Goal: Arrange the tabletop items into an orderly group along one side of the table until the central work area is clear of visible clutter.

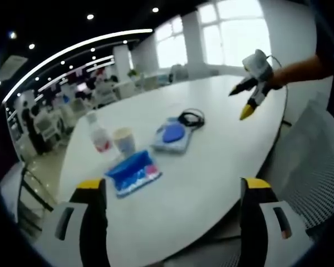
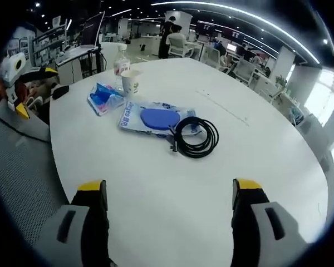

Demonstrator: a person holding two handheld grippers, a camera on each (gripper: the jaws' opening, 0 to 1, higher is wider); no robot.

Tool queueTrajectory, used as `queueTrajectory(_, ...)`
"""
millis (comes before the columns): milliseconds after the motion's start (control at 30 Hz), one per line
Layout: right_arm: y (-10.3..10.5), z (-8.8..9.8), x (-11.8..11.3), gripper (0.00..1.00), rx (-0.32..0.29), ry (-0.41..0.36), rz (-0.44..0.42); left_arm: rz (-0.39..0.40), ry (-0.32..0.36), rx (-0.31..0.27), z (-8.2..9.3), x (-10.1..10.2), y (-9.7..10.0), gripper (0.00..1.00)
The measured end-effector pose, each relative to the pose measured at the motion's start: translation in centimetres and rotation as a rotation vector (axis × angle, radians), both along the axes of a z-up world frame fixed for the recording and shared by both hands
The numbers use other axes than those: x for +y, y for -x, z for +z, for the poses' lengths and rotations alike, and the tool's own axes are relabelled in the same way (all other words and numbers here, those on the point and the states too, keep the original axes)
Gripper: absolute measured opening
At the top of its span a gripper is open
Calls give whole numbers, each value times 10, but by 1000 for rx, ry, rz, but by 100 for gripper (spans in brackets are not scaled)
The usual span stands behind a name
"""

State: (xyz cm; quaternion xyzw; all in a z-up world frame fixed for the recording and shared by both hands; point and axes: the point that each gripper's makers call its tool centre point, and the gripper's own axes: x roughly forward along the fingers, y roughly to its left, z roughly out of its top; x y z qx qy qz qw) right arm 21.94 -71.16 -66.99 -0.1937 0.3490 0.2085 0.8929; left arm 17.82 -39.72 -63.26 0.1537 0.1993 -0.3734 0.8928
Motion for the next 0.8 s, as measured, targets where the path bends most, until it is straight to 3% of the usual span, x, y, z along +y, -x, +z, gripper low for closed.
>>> queueTrajectory(333, -45, 4, 8, 81, -131, 52, 113, 11, -2, -4, 1, 2, -2, 95)
queueTrajectory(533, -66, -1, 13, 72, -150, 77, 144, 14, -5, 5, 0, 1, -2, 94)
queueTrajectory(800, -87, -18, 11, 58, -128, 95, 143, 14, -16, 17, -2, 3, -1, 91)
